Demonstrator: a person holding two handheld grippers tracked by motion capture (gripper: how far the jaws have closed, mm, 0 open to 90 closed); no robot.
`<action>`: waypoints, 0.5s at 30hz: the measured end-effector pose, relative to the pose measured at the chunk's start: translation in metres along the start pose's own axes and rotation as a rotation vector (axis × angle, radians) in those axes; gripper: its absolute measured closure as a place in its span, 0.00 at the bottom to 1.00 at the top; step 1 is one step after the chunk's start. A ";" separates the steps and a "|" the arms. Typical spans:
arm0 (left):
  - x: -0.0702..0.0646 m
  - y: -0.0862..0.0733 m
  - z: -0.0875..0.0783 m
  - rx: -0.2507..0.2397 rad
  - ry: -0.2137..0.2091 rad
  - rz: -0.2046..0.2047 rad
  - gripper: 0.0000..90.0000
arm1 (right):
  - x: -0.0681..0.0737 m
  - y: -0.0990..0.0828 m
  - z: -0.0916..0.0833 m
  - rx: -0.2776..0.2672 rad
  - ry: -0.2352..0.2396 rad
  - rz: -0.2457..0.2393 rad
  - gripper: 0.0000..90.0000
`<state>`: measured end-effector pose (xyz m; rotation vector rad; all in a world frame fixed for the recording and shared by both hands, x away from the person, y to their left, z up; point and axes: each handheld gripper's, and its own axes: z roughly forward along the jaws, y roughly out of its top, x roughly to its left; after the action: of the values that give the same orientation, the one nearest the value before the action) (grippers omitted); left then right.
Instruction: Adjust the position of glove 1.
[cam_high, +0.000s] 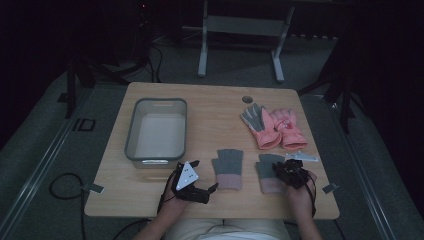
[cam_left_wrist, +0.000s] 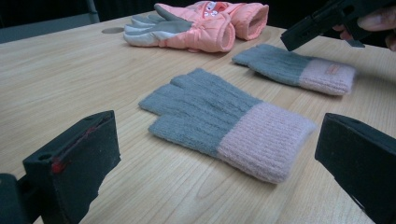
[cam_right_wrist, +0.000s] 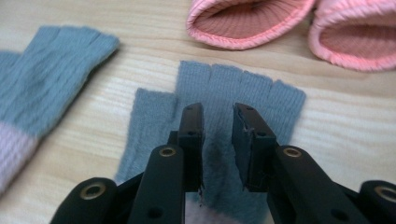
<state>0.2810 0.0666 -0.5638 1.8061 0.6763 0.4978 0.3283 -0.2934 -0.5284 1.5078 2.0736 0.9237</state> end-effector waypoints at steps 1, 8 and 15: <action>0.000 0.000 0.000 0.000 0.001 -0.001 0.00 | -0.004 0.002 0.000 0.007 0.037 -0.018 0.79; 0.001 0.000 0.000 -0.005 0.007 -0.011 0.00 | -0.016 0.009 -0.001 0.085 0.141 -0.176 0.73; 0.000 0.000 0.000 0.001 0.008 -0.012 0.00 | -0.012 -0.002 0.009 0.143 0.134 -0.178 0.74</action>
<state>0.2816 0.0667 -0.5638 1.8011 0.6923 0.4966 0.3370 -0.3024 -0.5370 1.3332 2.3709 0.8447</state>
